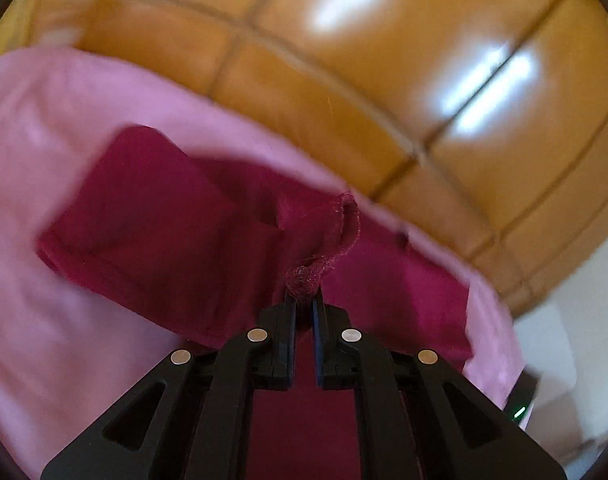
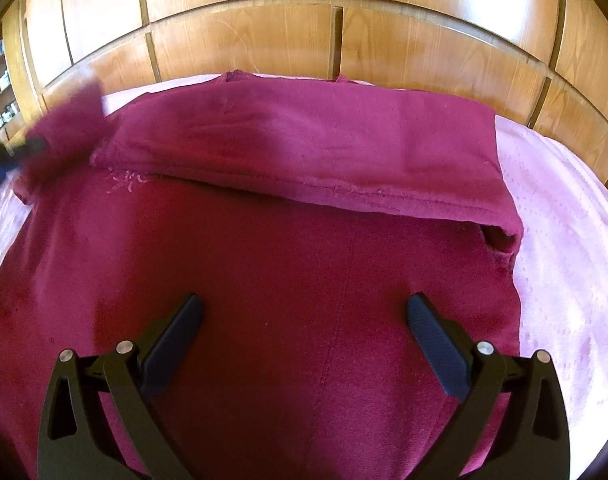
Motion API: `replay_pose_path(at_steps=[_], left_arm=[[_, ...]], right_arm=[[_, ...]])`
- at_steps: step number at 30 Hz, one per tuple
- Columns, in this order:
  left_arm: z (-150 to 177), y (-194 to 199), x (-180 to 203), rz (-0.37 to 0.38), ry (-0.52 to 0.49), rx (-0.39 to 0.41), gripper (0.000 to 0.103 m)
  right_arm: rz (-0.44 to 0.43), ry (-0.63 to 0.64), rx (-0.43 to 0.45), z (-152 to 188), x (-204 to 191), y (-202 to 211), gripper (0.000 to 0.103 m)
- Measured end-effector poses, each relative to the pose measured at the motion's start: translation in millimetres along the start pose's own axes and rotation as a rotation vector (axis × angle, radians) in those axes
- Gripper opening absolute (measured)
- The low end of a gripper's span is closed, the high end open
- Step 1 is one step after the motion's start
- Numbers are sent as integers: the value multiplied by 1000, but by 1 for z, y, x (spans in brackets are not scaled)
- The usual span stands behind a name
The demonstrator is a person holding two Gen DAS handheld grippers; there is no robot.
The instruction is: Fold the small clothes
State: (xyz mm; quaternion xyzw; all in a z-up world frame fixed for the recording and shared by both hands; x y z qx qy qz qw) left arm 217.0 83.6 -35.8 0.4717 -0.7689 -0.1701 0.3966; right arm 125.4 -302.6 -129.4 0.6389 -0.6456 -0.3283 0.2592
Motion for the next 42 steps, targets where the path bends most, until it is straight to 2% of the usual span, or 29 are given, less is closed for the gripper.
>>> replay_pose_path(at_steps=[2, 4, 6, 8, 10, 12, 16, 19, 21, 22, 23, 24, 25, 29, 33, 37, 42], left_arm=[[13, -16, 11, -26, -38, -41, 6], [22, -24, 18, -56, -87, -65, 13], [29, -19, 19, -30, -96, -63, 41], [35, -2, 14, -25, -97, -24, 49], [42, 9, 11, -36, -115, -6, 49], [48, 19, 5, -47, -112, 8, 49], [65, 35, -9, -69, -93, 14, 49], [72, 34, -18, -65, -59, 6, 49], [76, 33, -19, -65, -57, 7, 49], [79, 31, -19, -73, -68, 10, 49], [81, 31, -19, -79, -80, 9, 49], [83, 30, -19, -84, -88, 10, 49], [84, 29, -19, -87, -95, 13, 49], [87, 27, -23, -88, -108, 13, 49], [87, 24, -22, -97, -111, 10, 49], [86, 23, -20, -103, -112, 8, 49], [85, 21, -17, -117, -123, 4, 49]], right_arm=[[-4, -4, -4, -1, 0, 0, 101], [-8, -8, -11, -3, 0, 1, 101], [-33, -40, -21, -7, 1, 5, 101], [-144, -121, -28, -14, 0, 13, 95], [-305, -214, -62, -22, -8, 15, 90], [-420, -256, -109, -28, -22, 11, 83], [-495, -227, -161, -39, -73, -5, 80], [-487, -199, -209, -44, -113, -27, 73], [-438, -142, -198, -47, -138, -37, 68], [-372, -100, -184, -50, -148, -40, 56], [-344, -81, -176, -52, -152, -40, 29], [-350, -79, -182, -56, -153, -39, 11], [-367, -94, -179, -60, -150, -33, 6], [-410, -60, -15, -90, -133, 28, 6], [-415, -46, 102, -121, -103, 77, 6], [-360, -81, 161, -142, -54, 100, 6], [-254, -187, 142, -142, 23, 80, 6]])
Point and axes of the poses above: each gripper's, at about its wrist camera, not at the fingertips, and y roughly against the way its jaws point, x to its right, z to its underside, the point moved 1 cm from there along -y, roughly the way its jaws point, and after that the axes turned 9 degrees about -y, right-handed, at the moved point
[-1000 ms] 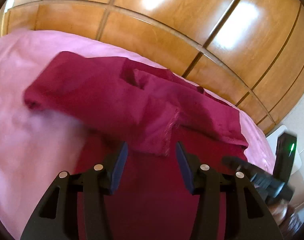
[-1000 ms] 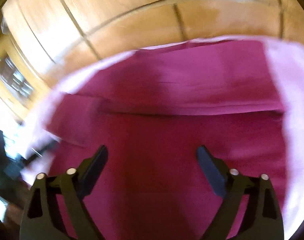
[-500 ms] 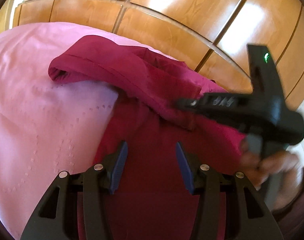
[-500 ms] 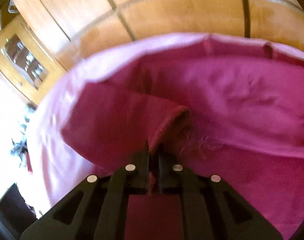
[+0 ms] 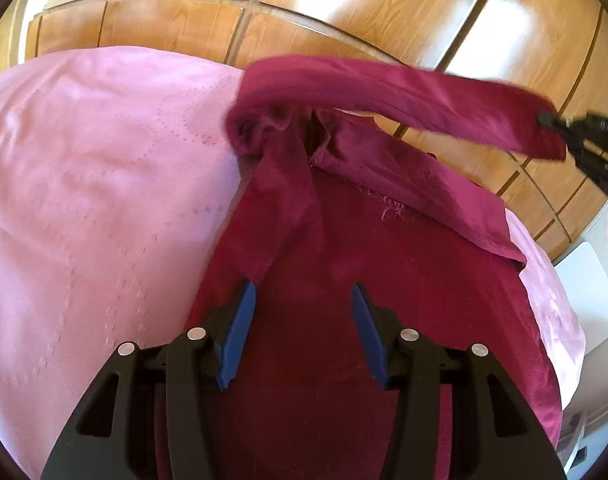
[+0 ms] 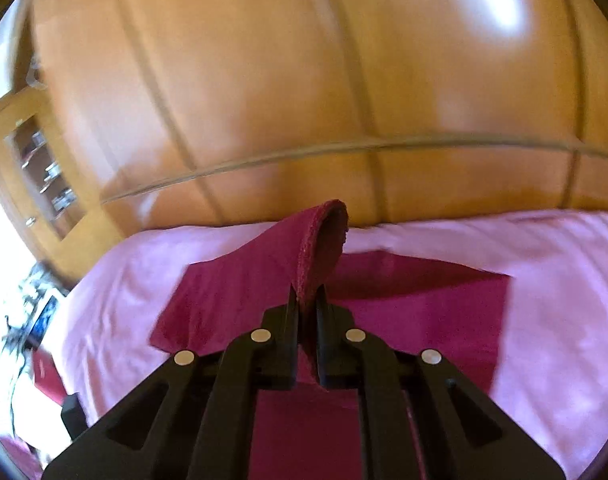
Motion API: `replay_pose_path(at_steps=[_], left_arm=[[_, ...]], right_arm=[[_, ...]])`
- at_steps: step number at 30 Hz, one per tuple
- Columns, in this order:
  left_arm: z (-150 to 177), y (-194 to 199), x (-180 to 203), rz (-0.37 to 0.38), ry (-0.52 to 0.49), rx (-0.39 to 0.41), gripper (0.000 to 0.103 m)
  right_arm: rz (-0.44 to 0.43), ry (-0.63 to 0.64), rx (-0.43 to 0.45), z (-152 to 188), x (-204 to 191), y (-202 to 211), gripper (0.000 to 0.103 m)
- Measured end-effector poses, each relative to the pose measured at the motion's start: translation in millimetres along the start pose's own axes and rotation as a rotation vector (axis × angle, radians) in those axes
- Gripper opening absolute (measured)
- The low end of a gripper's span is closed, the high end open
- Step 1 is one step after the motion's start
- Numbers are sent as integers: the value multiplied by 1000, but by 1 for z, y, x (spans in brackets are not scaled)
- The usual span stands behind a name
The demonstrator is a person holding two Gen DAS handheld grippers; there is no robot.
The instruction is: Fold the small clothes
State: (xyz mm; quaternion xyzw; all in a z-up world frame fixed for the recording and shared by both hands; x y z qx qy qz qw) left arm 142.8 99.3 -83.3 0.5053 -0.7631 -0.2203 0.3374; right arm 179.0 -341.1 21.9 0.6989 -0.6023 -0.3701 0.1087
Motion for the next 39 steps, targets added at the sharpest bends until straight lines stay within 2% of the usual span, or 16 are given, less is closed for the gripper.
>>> replay_pose_path(at_steps=[5, 9, 12, 13, 14, 15, 17, 20, 23, 27, 30, 32, 36, 38, 39], left_arm=[[0, -1, 2, -14, -14, -8, 49], [-3, -1, 4, -27, -23, -25, 49], [-11, 5, 8, -32, -14, -48, 49], [-14, 9, 7, -28, -8, -46, 49], [-19, 13, 8, -27, -5, -36, 49], [-25, 18, 9, -29, -6, -17, 49], [-40, 27, 12, -26, -17, 30, 49], [-71, 27, 20, -36, -58, 90, 49], [-97, 14, 26, -29, -64, 118, 49], [-131, -13, 36, -26, -79, 141, 49], [-149, -43, 37, -21, -64, 112, 49], [-155, -66, 36, -47, -68, 74, 49], [-151, -107, 24, -94, -65, -4, 49], [-135, -129, 9, -116, -43, -66, 49], [-127, -132, 3, -108, -44, -53, 49]], right_arm=[[128, -132, -57, 1, 78, -23, 6], [158, -217, -132, 17, 116, -49, 7], [157, -272, -122, 25, 132, -50, 21], [156, -282, -110, 24, 136, -46, 34], [168, -282, -86, 22, 136, -40, 49], [181, -273, -63, 19, 133, -34, 52], [172, -237, -21, 15, 128, -21, 53], [126, -171, -8, 14, 104, -10, 53], [122, -91, -10, 16, 80, -22, 56], [176, -14, -33, 25, 66, -56, 60], [258, 29, -52, 35, 70, -80, 62], [299, 27, -67, 43, 82, -95, 63], [274, 24, -24, 57, 98, -98, 65], [275, 31, -23, 58, 99, -99, 66], [278, 35, -23, 58, 99, -99, 67]])
Point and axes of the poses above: each gripper's, at about its wrist camera, not at the fingertips, and y roughly against the way its jaws point, x to its right, z to its underside, the point moved 1 cm from there along -y, roughly the way its jaws point, and after that the axes turned 9 degrees about -y, right-handed, at the moved point
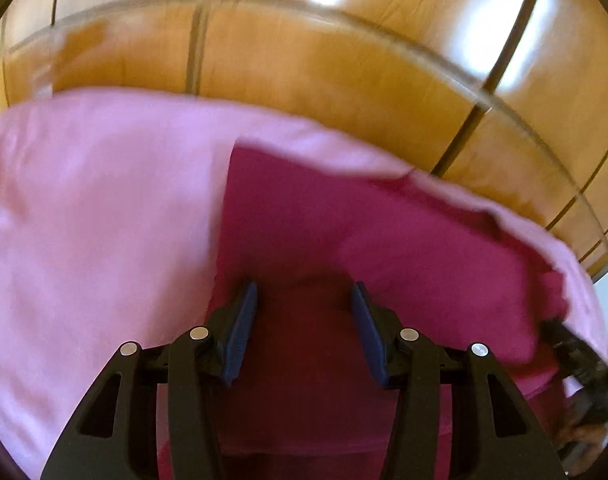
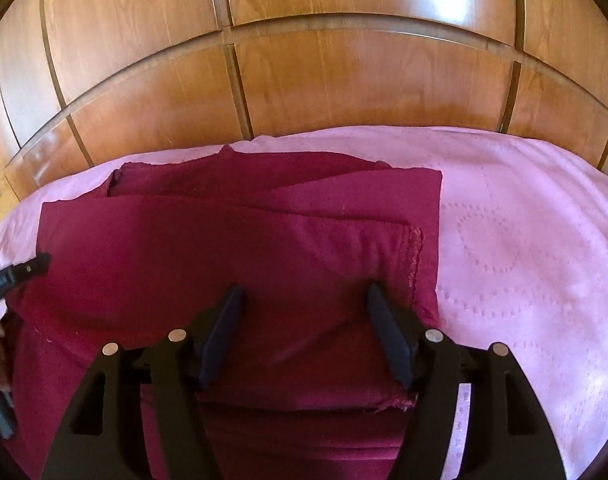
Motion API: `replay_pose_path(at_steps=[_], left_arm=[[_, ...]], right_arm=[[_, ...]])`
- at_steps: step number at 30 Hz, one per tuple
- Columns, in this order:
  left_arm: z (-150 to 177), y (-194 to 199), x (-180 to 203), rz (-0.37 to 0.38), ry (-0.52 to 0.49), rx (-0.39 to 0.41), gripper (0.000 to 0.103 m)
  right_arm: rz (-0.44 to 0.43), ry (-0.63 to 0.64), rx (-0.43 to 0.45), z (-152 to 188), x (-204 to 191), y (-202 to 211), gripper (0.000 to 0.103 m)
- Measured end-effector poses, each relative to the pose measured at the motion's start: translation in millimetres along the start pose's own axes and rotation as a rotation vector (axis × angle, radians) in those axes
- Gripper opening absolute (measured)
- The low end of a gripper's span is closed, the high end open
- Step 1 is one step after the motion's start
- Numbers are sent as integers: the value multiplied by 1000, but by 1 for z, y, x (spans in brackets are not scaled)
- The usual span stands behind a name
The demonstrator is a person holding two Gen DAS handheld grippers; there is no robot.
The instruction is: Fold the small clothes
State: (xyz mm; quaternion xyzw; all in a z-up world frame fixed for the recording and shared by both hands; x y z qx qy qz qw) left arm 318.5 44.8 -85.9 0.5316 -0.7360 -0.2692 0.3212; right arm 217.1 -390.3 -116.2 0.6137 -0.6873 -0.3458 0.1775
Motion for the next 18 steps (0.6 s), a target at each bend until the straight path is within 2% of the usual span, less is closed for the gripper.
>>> replay_pose_path(at_steps=[1, 3, 7, 12, 15, 18], left_arm=[[3, 1, -4, 21, 15, 22, 49], [3, 5, -8, 33, 32, 18, 49], [-1, 21, 4, -47, -28, 10, 49], [-17, 47, 20, -75, -101, 109, 49], [-29, 32, 22, -87, -122, 88, 49], [-32, 6, 13, -110, -98, 23, 49]], right_arm=[[5, 7, 1, 0, -1, -1, 67], [8, 11, 1, -1, -3, -4, 68], [8, 15, 7, -1, -3, -3, 70], [24, 35, 10, 0, -7, -5, 73], [20, 31, 11, 1, -7, -5, 73], [15, 30, 12, 1, -7, -5, 74]])
Point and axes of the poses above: each gripper's, at about its wrist camera, not at the fingertips, and y roughly against the way its jaws point, x to its right, z to its underside, the point moved 1 cm from there along -y, roughly the way its jaws point, and after that the axes turned 9 degrees about -y, right-handed, at the moved point
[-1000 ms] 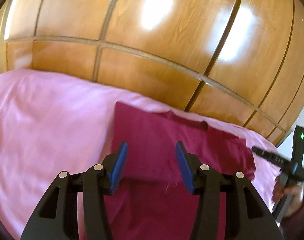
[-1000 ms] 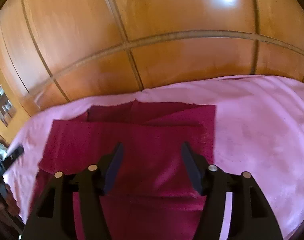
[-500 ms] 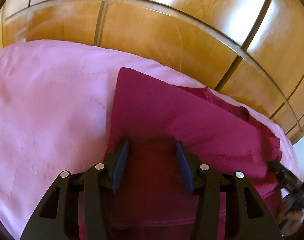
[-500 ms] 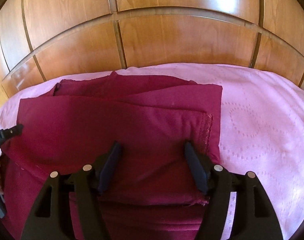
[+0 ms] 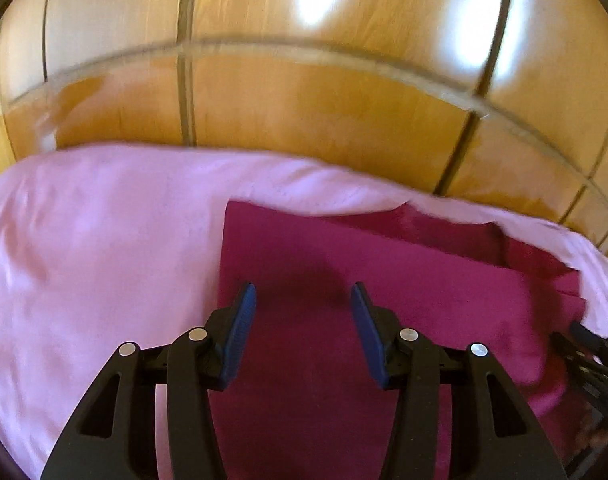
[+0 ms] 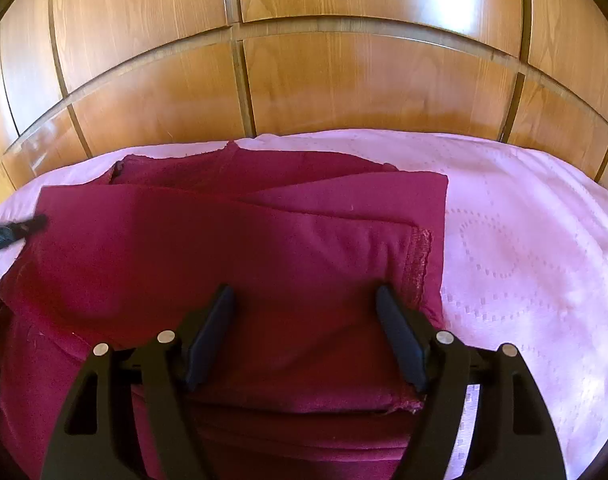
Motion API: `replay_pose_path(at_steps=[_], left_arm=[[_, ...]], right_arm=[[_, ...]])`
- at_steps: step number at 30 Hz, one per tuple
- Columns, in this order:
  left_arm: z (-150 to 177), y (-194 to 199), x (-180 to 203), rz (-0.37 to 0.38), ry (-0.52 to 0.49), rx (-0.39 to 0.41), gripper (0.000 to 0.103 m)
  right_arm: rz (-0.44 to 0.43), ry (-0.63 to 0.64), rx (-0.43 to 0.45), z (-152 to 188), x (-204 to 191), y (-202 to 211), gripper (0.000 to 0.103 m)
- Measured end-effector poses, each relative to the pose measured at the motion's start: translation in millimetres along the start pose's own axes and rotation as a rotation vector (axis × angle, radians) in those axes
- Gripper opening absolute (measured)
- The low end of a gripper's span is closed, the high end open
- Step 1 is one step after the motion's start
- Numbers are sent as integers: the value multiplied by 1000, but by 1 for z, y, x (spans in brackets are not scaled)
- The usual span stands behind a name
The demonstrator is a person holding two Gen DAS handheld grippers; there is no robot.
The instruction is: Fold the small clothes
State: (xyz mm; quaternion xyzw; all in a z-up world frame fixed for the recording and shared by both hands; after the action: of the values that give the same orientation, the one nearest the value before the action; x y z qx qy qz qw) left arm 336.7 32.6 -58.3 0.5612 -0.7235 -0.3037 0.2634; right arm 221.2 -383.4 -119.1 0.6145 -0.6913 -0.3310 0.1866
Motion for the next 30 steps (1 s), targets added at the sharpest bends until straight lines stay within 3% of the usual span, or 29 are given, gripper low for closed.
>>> replay_pose_path(at_steps=[2, 6, 10, 14, 16, 18, 21, 23, 30], left_arm=[[7, -22, -6, 23, 20, -34, 49], [10, -17, -10, 29, 30, -21, 49], [16, 17, 0, -9, 7, -15, 49], [43, 54, 12, -9, -55, 14, 56], [59, 52, 19, -61, -123, -12, 58], [67, 39, 15, -48, -94, -69, 65], [62, 55, 2, -40, 1, -32, 65], [65, 77, 2, -36, 11, 8, 65], [93, 137, 9, -41, -30, 84, 65]], right_arm=[[1, 1, -1, 0, -1, -2, 74], [-11, -8, -4, -1, 2, -2, 75], [-14, -11, -6, -2, 2, -2, 75], [-14, -9, -8, -2, 2, -2, 75], [-4, 0, -12, -3, 1, -2, 76], [6, 10, -18, -3, -1, -1, 77], [33, 22, -32, -5, -7, 7, 85], [29, 37, -44, -1, -14, 16, 99], [-11, 25, -53, 24, -19, 66, 100]])
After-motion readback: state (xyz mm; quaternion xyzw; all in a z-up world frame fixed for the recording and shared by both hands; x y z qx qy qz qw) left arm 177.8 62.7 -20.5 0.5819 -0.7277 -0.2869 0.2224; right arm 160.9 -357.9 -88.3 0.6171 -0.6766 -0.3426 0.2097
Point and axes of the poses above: each gripper's, at about its wrist camera, not at the fingertips, and y roughly against the way its jaws point, x to its right, z to its underside, the point moved 1 cm from there along -y, roughly the way its jaws point, and after that the axes turned 9 degrees about -y, right-handed, at the moved point
